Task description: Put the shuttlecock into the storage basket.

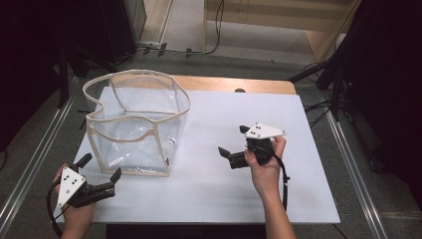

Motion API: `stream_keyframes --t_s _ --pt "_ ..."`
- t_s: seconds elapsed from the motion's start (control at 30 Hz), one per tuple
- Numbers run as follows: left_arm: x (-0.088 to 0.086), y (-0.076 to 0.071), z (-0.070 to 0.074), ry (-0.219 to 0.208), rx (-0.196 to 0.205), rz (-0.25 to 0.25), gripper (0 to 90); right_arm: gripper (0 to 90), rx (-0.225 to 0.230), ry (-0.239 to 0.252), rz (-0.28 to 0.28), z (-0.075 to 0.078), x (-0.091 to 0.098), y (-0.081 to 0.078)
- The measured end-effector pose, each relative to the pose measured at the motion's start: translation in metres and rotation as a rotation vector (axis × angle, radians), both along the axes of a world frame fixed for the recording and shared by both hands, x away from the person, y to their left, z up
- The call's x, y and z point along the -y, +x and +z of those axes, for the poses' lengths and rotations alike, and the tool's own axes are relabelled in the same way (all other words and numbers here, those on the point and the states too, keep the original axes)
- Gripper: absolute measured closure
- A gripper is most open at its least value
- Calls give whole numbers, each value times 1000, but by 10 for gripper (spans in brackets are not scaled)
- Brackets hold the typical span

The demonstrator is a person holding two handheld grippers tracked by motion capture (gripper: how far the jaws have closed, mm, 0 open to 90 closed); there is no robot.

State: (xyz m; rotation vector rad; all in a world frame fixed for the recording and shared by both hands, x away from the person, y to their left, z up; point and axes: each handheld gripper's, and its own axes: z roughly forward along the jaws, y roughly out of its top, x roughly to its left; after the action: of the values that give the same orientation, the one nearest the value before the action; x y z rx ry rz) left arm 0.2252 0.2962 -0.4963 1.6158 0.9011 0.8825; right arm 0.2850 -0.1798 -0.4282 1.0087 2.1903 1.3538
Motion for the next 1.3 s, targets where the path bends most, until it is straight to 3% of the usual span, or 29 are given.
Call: stream_keyframes --t_s 1.3 --pt "0 0 0 -1 2 0 0 0 -14 -8 -102 -32 51 -17"
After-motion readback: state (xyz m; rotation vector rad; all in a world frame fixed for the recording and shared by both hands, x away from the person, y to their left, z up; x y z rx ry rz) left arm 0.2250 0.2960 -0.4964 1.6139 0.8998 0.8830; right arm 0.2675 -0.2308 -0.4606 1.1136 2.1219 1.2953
